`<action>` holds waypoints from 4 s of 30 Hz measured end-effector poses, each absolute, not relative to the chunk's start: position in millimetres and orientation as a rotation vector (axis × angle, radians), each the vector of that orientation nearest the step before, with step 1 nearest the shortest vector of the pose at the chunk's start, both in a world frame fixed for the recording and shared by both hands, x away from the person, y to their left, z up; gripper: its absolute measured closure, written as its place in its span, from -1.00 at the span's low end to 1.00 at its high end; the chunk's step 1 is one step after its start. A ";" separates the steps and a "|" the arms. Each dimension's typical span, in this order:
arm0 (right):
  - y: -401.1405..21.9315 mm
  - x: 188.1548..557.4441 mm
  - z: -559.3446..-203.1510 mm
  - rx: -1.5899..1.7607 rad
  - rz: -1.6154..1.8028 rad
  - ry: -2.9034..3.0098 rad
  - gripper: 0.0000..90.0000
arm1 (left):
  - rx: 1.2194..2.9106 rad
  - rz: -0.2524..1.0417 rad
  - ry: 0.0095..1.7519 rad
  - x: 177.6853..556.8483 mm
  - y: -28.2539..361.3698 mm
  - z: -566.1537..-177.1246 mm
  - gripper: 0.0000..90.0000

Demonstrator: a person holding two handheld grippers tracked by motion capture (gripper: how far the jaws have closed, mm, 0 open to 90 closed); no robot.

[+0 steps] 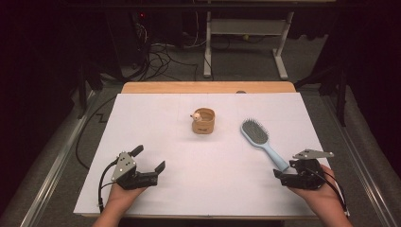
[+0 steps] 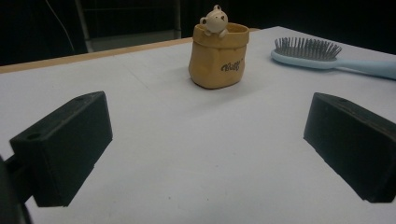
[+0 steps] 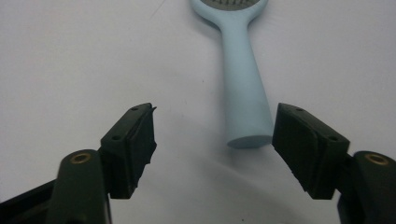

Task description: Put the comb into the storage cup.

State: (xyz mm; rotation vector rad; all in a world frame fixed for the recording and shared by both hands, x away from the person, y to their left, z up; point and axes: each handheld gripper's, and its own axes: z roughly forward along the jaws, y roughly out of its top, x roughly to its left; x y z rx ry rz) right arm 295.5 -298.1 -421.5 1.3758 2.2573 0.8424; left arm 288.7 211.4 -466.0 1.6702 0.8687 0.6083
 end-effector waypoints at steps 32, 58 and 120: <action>-275.0 347.9 -412.5 1.323 0.679 2.443 -0.99 | 1.672 0.603 0.866 288.8 211.9 -466.8 -0.96; -259.6 390.5 -406.6 1.324 0.644 2.471 -0.99 | 1.664 0.603 0.862 288.2 212.7 -466.0 -0.96; -224.4 467.2 -443.4 1.377 0.490 2.516 -0.79 | 1.654 0.604 0.861 288.8 214.5 -465.6 -0.96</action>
